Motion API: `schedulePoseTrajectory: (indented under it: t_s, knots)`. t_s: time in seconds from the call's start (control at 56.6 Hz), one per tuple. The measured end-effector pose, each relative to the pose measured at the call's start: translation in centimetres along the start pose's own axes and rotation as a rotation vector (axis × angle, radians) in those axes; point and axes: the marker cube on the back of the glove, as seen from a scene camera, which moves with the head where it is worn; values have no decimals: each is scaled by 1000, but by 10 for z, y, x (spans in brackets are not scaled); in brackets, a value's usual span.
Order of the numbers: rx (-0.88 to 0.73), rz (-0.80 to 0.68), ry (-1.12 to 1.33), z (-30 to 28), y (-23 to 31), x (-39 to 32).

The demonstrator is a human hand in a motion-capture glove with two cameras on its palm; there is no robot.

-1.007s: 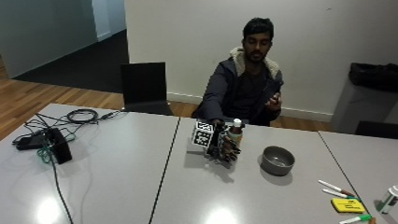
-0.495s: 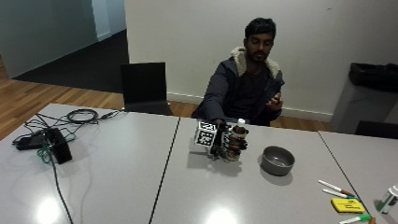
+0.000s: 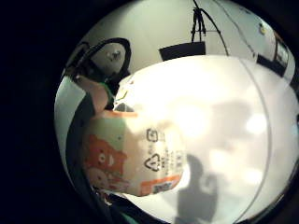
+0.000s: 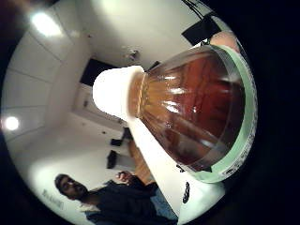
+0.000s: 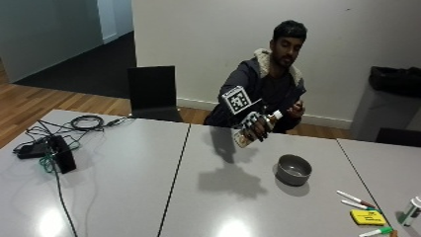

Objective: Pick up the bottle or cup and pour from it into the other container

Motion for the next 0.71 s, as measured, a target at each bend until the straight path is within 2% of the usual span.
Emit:
schedulePoseTrajectory:
  t_s: [0.141, 0.3, 0.707]
  knots:
    - [-42, -52, 307, 8, -11, -37]
    - [-117, -120, 520, 32, -22, -68]
    - [-295, -348, 1216, 95, -55, -93]
